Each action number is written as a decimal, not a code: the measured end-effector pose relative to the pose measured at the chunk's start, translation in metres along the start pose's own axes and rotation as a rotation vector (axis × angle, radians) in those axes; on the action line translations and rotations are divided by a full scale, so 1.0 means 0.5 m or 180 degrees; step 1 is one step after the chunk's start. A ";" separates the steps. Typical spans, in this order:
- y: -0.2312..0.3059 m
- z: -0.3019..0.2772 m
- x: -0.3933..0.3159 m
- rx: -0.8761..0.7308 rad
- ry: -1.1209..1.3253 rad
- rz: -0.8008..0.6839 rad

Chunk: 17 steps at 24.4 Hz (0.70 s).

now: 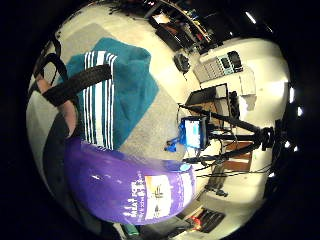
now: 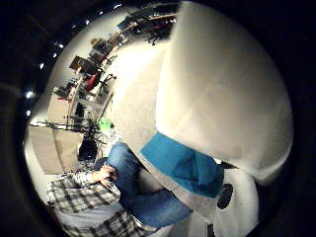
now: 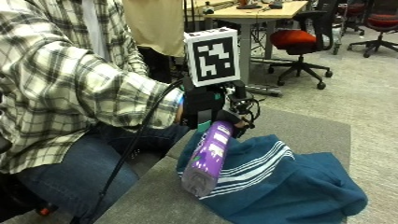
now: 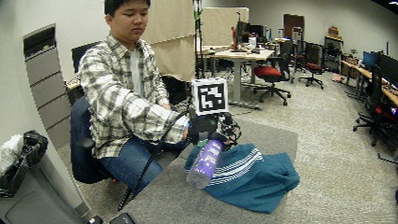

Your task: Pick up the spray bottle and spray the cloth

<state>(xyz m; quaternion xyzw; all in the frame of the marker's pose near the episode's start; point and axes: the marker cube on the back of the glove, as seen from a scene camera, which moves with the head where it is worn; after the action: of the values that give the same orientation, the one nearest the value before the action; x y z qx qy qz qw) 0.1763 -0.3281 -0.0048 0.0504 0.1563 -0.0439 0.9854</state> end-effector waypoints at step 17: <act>0.004 -0.113 -0.020 0.1118 -0.2296 0.0495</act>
<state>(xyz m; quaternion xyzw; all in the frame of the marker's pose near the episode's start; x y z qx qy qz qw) 0.1500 -0.3191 -0.0552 0.2110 -0.2134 -0.0102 0.9538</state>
